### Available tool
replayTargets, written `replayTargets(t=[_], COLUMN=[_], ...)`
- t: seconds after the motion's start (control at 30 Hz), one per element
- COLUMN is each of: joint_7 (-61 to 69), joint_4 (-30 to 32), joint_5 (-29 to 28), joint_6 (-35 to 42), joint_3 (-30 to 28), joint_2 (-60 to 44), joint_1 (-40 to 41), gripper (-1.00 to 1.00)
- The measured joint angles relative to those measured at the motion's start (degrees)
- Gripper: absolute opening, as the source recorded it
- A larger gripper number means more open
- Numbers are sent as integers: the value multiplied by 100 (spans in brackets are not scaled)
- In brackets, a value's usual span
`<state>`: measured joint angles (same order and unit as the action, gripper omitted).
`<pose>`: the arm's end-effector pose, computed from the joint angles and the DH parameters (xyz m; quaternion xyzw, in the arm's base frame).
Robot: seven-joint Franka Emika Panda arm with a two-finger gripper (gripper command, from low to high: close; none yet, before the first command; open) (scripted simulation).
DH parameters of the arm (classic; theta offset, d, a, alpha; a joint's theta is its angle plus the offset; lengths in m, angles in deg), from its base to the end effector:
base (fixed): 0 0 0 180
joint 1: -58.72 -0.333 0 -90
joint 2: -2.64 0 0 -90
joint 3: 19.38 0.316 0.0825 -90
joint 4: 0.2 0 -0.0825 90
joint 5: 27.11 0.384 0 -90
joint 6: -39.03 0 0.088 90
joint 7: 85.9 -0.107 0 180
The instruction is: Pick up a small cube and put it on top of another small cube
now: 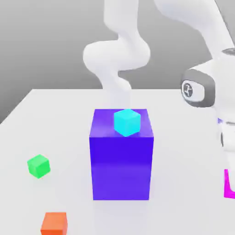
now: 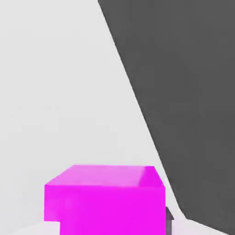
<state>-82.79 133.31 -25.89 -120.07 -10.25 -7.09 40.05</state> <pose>0.4823 0.2530 0.2945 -0.9575 -0.2520 -0.1318 0.0475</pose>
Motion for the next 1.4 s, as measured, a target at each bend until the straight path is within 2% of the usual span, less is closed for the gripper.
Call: replayTargets(t=[0.6, 0.97, 1.23, 1.4], joint_7=[5136, 6907, 8082, 8354], joint_4=[1422, 2728, 2767, 2749], joint_5=[8, -667, 811, 1189], joint_6=[353, 568, 69, -397], joint_3=[-1484, -2668, -2771, -2741], joint_2=[1301, 1852, 1025, 559], joint_1=[3348, 4674, 4377, 4341], gripper=[-100, -100, -100, -100])
